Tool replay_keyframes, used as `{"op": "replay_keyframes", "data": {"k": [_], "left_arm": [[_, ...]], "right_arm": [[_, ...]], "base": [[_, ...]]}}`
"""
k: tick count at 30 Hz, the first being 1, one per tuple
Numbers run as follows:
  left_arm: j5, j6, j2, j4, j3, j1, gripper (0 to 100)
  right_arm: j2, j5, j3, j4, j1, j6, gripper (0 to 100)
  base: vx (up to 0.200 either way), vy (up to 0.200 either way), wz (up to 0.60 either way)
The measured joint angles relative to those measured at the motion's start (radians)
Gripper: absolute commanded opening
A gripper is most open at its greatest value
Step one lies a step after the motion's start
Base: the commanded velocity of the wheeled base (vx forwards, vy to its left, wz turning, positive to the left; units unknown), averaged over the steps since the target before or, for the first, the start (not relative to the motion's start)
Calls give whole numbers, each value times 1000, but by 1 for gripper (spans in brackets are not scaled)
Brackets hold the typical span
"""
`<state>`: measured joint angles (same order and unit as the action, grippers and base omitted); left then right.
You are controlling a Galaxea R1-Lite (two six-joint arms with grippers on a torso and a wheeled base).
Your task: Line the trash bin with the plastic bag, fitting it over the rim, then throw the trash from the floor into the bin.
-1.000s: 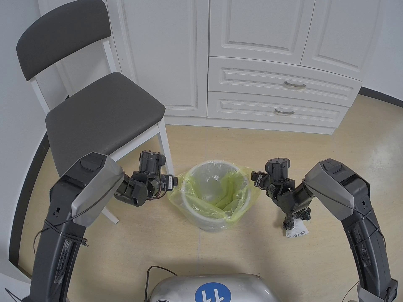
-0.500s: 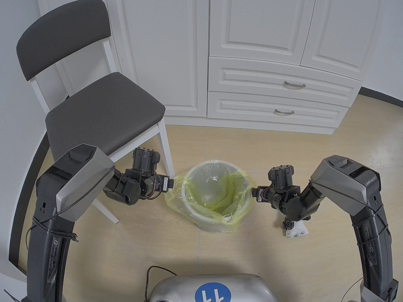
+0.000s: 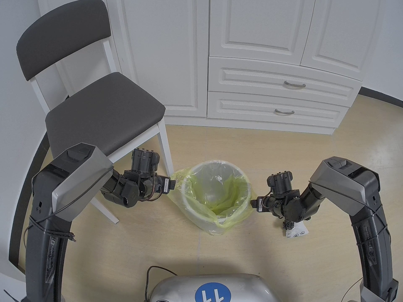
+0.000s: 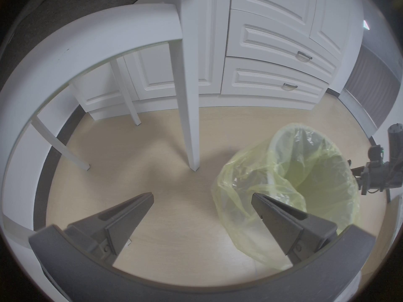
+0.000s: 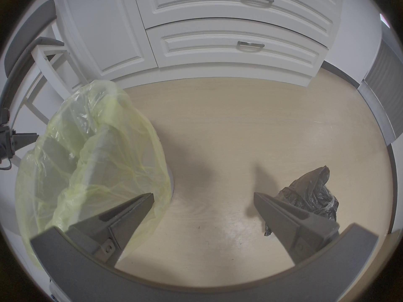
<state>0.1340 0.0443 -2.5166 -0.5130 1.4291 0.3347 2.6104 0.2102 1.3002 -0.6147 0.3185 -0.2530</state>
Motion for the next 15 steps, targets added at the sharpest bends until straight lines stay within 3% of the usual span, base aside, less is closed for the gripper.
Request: {"op": "replay_keyframes", "data": {"k": [7,15], "left_arm": [[-31,0,49,-2,-51,12,100],[-35,1,105,-4,-91,26,100]], "right_arm": [[-15,0,-70,-10,24,28,100],[-53,-3,-176,-17,116,49,100]], "base": [[0,0,0],[0,0,0]]}}
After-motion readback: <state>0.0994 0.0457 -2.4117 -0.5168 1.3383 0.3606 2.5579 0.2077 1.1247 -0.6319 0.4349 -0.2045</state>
